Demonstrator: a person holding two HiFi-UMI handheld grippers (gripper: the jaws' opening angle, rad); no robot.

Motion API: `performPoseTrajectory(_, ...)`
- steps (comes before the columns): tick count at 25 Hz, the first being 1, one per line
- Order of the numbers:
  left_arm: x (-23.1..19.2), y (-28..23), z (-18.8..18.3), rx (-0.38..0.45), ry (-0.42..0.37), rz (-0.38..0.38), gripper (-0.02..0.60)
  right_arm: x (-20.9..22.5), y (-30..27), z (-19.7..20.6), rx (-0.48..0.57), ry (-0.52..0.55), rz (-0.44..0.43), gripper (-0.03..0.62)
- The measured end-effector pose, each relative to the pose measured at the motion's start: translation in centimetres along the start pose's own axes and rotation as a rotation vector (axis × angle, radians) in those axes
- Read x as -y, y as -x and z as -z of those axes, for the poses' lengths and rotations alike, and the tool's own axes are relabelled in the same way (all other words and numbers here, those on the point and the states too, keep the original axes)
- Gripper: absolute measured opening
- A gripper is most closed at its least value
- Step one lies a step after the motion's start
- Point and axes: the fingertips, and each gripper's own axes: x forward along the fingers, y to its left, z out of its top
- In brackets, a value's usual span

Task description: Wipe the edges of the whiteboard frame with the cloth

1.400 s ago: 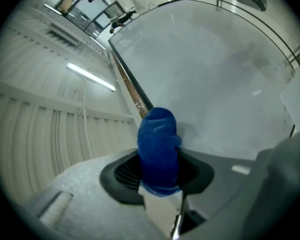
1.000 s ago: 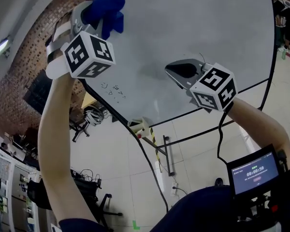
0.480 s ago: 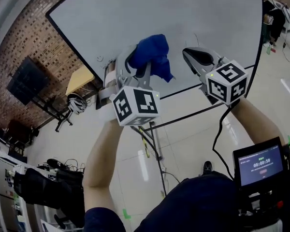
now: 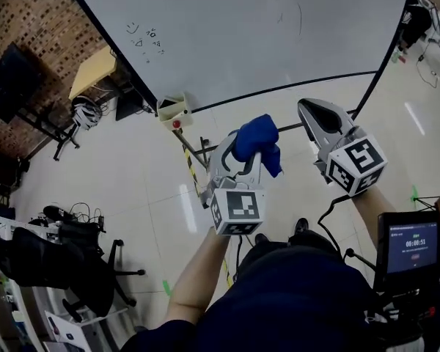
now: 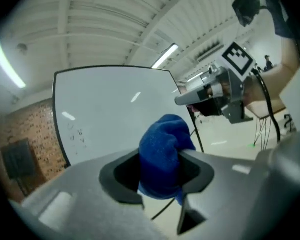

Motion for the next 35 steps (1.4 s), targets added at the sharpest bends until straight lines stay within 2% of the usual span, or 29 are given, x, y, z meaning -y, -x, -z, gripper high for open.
performPoseTrajectory(2, 1.6, 1.0, 2.1, -0.024, 0.061, 0.013, 0.161, -0.5, 0.8, 2.3, -0.026, 0.044, 0.010, 0.011)
performPoseTrajectory(4, 3.2, 2.1, 4.1, -0.065, 0.053, 0.026, 0.163, -1.2, 1.8, 4.3, -0.037, 0.071, 0.013, 0.011)
performPoseTrajectory(7, 4.6, 3.4, 5.9, -0.106, 0.053, 0.003, 0.161, -1.9, 3.4, 6.1, -0.026, 0.062, 0.006, 0.011)
performPoseTrajectory(11, 6.8, 4.4, 6.8, -0.111, 0.169, -0.018, 0.161, -2.0, 5.7, 7.7, -0.027, 0.041, -0.011, 0.011)
performPoseTrajectory(16, 9.1, 4.0, 6.0, -0.121, 0.168, -0.016, 0.162, -1.9, 7.1, 9.7, -0.058, -0.024, -0.077, 0.011)
performPoseTrajectory(21, 10.6, 3.2, 5.4, -0.141, 0.175, -0.035, 0.161, -1.1, 8.5, 11.6, -0.061, -0.044, -0.095, 0.011)
performPoseTrajectory(27, 11.3, 2.7, 3.6, -0.133, 0.170, -0.032, 0.161, -0.3, 9.5, 10.7, -0.062, -0.078, -0.112, 0.011)
performPoseTrajectory(35, 11.2, 1.9, 3.5, -0.136, 0.180, -0.028, 0.161, 0.1, 8.9, 10.8, -0.070, -0.074, -0.119, 0.011)
